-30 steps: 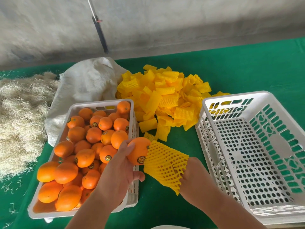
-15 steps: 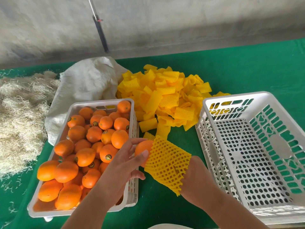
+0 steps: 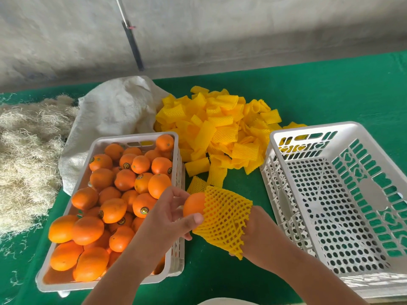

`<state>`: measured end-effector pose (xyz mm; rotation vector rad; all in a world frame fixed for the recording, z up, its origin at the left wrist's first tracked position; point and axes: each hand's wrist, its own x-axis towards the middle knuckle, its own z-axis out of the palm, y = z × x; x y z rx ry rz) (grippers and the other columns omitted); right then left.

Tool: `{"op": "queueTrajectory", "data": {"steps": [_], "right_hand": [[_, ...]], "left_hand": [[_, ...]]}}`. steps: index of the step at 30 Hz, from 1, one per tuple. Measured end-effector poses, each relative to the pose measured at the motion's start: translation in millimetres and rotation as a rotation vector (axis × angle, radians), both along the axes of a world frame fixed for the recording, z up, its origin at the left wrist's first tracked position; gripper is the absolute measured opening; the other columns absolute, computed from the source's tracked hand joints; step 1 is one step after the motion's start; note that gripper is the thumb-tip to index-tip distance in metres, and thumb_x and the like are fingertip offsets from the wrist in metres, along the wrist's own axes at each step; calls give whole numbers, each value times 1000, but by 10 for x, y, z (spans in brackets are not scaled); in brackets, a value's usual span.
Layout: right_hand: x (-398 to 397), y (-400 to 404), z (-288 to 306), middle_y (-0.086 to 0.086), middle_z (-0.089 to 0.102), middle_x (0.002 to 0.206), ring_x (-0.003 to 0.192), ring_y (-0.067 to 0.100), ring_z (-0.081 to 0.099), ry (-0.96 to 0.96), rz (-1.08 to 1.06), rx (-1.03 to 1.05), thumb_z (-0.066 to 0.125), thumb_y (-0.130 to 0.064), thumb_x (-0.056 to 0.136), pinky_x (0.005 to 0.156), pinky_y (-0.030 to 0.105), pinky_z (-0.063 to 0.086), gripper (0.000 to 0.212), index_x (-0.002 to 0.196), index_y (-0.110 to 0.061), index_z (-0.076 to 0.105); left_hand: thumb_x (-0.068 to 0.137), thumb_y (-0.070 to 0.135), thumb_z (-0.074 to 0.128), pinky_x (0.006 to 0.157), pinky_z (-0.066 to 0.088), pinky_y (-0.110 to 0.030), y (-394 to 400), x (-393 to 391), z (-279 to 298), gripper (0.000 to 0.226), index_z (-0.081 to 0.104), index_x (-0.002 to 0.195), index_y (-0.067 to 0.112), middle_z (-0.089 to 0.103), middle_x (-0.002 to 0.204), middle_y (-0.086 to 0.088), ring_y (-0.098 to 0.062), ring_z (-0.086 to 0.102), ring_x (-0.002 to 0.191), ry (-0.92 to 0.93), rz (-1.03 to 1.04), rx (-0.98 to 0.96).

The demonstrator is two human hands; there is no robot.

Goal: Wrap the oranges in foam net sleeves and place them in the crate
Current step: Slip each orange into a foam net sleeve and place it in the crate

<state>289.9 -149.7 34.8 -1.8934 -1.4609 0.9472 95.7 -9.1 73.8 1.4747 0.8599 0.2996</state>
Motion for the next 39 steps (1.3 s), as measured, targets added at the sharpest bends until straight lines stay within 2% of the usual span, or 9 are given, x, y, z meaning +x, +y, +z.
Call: {"op": "queueTrajectory", "data": {"steps": [2, 3, 6, 11, 15, 23, 26, 30, 39], "right_hand": [[29, -28, -22, 35, 65, 117, 91, 26, 50, 78, -10, -134, 50, 14, 97, 73, 29, 43, 21, 117, 13, 59], [31, -22, -8, 40, 61, 117, 92, 32, 52, 54, 6, -136, 52, 12, 98, 77, 39, 45, 21, 118, 19, 57], [-38, 22, 67, 19, 65, 82, 77, 24, 62, -37, 99, 105, 65, -16, 103, 64, 36, 47, 29, 89, 10, 62], [-46, 52, 75, 5, 62, 69, 82, 17, 61, -130, 120, 256, 67, -30, 99, 63, 32, 49, 35, 76, -5, 62], [-54, 67, 51, 2, 57, 66, 58, 8, 53, 199, -41, 161, 71, -36, 88, 53, 37, 45, 29, 73, -17, 55], [-58, 64, 109, -40, 65, 91, 87, -15, 63, 115, -10, 193, 80, -30, 84, 75, 2, 45, 27, 105, -35, 63], [-20, 65, 134, -29, 72, 103, 88, -13, 55, 161, 8, 184, 75, -6, 92, 74, -4, 39, 34, 107, -36, 71], [-34, 76, 316, -35, 54, 63, 63, -12, 52, 335, 21, 181, 56, -20, 95, 65, 0, 39, 46, 76, -62, 58], [-41, 31, 199, -25, 48, 64, 64, -5, 47, 218, -16, 237, 51, -31, 96, 67, 5, 38, 29, 68, -31, 41]], "left_hand": [[60, 85, 82, 72, 63, -32, -8, 10, -9, 68, 57, 107, 41, 75, 123, 6, -23, 77, 98, 10, -1, 43], [59, 85, 83, 70, 63, -30, -12, 14, -8, 66, 58, 104, 43, 75, 122, 9, -20, 77, 99, 18, -2, 66], [59, 89, 79, 70, 63, -28, -14, 32, 8, 61, 60, 101, 49, 74, 121, 17, -13, 75, 105, 34, -14, 107], [76, 92, 59, 71, 63, -26, -53, 82, 59, 54, 65, 110, 49, 76, 114, 14, -11, 75, 100, 27, -71, 154], [77, 90, 61, 74, 63, -31, -39, 52, 72, 57, 70, 115, 49, 75, 118, 8, -17, 74, 105, -8, -87, 112], [106, 34, 54, 73, 65, -42, 1, 105, 2, 26, 78, 117, 33, 75, 119, 4, -21, 72, 108, 39, 71, -135], [109, 23, 55, 68, 62, -38, 13, 93, -39, 26, 80, 115, 24, 77, 115, -8, -27, 74, 101, 35, 53, -205], [96, 33, 66, 70, 65, -40, 19, 81, -39, 24, 82, 107, 20, 79, 110, -12, -31, 77, 98, 35, 40, -211], [113, 17, 50, 68, 66, -37, -48, 177, -196, 25, 69, 97, 13, 75, 78, -9, -21, 74, 68, 134, 272, -7]]}}
